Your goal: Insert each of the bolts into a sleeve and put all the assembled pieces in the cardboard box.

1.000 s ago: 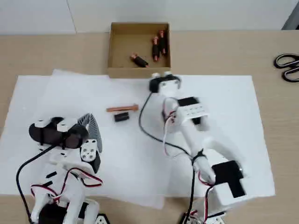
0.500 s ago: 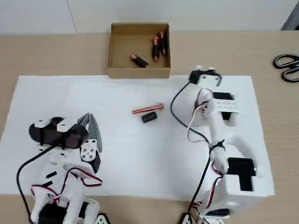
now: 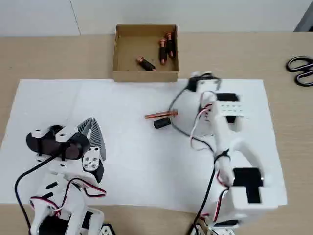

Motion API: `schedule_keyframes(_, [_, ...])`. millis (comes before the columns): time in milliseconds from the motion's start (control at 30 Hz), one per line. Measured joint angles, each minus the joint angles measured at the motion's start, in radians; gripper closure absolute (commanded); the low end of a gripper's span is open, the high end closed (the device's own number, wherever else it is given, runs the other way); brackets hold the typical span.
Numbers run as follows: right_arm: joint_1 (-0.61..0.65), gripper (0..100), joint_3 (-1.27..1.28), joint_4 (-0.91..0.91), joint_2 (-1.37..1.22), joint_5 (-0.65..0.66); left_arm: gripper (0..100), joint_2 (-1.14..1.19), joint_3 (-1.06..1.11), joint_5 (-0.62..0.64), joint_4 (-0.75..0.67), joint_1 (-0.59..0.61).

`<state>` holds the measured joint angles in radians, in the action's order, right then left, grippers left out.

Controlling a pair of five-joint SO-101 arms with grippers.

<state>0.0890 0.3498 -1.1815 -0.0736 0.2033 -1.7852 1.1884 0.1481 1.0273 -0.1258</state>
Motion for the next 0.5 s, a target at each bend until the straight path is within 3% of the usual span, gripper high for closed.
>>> schedule_keyframes(267, [0.071, 82.4, 0.000, -0.066, 0.287, 0.064, 99, 0.000, 0.000, 0.000, 0.000, 0.000])
schedule_keyframes(500, [0.164, 82.7, 0.000, -0.112, 0.427, 0.064, 99, 0.000, 0.000, 0.000, 0.000, 0.000])
